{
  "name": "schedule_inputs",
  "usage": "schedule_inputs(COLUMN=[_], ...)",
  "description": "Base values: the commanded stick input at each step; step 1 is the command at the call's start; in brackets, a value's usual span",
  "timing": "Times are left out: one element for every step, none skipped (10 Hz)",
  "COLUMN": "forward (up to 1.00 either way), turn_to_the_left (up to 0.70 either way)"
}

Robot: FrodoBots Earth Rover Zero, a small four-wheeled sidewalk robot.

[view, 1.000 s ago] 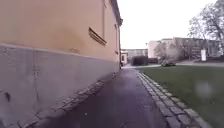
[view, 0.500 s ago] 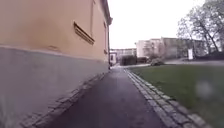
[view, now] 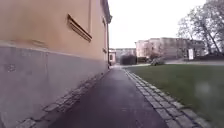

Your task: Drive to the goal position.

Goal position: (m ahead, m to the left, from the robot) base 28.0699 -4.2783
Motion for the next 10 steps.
schedule_inputs(forward=[0.85, 0.85, 0.85, 0.85, 0.85, 0.85, 0.85, 0.85, 0.85, 0.85], turn_to_the_left=[0.34, 0.19, 0.05, 0.00, 0.00, 0.00, 0.00, 0.00, 0.00, 0.00])
